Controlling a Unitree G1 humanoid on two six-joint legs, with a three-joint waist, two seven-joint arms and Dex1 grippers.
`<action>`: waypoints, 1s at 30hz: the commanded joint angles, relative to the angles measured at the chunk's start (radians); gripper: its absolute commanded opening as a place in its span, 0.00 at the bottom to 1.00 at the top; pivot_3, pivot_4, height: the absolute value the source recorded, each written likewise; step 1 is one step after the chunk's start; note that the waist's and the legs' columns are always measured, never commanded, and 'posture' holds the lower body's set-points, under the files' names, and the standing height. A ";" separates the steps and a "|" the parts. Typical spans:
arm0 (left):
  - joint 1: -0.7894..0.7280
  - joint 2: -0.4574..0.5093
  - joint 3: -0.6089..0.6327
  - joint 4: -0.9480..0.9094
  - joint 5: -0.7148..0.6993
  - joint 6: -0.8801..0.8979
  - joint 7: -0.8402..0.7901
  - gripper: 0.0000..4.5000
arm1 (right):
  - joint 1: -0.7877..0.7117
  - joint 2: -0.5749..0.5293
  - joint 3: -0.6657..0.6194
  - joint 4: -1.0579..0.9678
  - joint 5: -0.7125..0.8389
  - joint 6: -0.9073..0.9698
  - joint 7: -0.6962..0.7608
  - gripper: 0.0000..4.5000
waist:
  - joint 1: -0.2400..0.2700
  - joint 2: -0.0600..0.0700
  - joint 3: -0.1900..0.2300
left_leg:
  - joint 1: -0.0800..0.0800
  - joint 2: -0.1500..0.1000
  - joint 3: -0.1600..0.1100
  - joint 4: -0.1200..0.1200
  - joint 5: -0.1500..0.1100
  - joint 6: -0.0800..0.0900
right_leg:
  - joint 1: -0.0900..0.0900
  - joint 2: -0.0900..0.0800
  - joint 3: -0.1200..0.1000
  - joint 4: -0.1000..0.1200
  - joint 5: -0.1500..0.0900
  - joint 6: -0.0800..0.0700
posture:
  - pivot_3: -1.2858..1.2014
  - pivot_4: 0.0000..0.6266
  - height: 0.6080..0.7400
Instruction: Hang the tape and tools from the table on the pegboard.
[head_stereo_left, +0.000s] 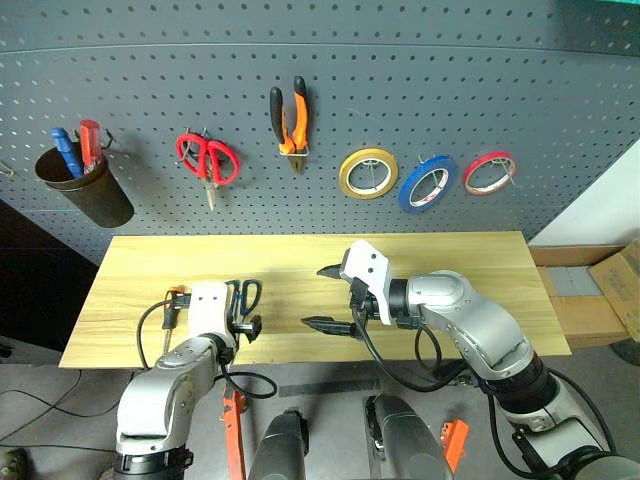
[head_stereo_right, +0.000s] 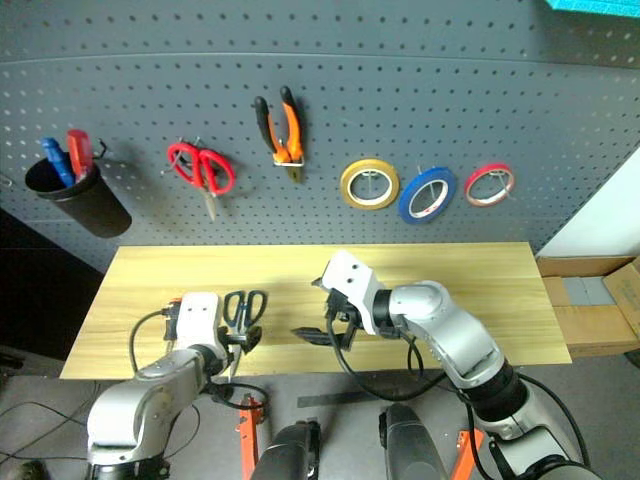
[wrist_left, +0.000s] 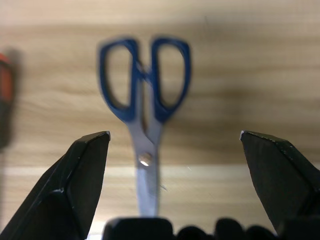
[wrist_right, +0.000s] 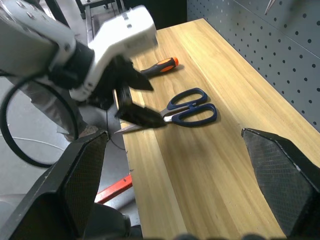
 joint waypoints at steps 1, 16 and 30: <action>-0.008 -0.013 0.010 0.001 0.026 0.001 0.012 1.00 | 0.001 0.005 0.007 -0.049 0.012 0.004 0.000 0.99 | 0.000 0.000 0.000 | 0.000 0.000 0.000 0.000 0.000 0.000 | 0.000 0.000 0.000 0.000 0.000 0.000 | 0.45 0.43 1.00; -0.084 0.063 0.069 0.202 0.039 -0.017 -0.104 1.00 | -0.014 0.027 -0.008 -0.065 0.024 0.043 -0.023 0.99 | -0.001 -0.001 0.002 | 0.000 0.000 -0.001 0.000 0.000 0.000 | 0.000 0.000 0.000 0.000 0.000 0.000 | 0.45 0.46 1.00; -0.213 0.109 0.005 0.472 0.093 -0.115 -0.183 1.00 | -0.017 0.030 -0.022 -0.063 0.032 0.055 -0.040 0.99 | -0.005 -0.001 0.003 | 0.000 0.000 -0.001 -0.001 0.000 0.000 | -0.001 -0.001 0.000 -0.001 0.000 0.000 | 0.45 0.46 1.00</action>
